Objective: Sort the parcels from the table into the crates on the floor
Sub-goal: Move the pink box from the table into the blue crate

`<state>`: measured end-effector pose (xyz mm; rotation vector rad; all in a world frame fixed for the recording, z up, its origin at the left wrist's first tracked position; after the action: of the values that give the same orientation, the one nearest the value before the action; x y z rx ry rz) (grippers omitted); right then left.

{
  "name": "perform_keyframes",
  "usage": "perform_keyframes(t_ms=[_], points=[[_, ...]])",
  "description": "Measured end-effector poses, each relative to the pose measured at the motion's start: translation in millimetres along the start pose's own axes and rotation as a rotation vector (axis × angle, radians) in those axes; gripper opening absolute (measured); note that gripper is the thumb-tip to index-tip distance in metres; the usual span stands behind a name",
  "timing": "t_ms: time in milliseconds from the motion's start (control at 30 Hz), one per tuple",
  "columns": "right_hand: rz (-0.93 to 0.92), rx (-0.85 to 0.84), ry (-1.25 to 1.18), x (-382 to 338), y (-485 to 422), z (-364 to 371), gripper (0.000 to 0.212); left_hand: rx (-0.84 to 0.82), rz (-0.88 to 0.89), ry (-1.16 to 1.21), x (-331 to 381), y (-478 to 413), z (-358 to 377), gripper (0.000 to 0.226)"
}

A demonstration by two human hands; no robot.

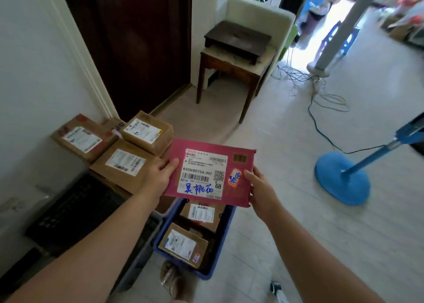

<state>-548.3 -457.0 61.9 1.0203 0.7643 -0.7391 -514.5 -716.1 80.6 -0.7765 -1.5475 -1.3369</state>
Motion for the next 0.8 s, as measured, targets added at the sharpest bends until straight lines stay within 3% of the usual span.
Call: perform_keyframes(t_ms=[433,667,800], points=[[0.271,0.222,-0.012,89,-122,-61,0.041,-0.086,-0.264,-0.084,-108,-141,23,0.022],[0.491,0.262,-0.007,207,-170,-110,0.04,-0.045,-0.469,-0.09,-240,-181,26,0.022],[0.595,0.289,0.038,266,-195,-146,0.038,-0.048,-0.548,-0.095,-302,-207,40,0.033]])
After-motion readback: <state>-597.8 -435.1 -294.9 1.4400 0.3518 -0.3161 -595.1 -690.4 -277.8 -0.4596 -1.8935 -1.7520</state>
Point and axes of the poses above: each hand's wrist, its own y-axis away from the middle knuckle, its own z-axis out of the palm, x = y × z, the point moved 10 cm from there along -y, towards the middle knuckle, and after that the axes turned 10 degrees about -x, right-handed, at the moved point
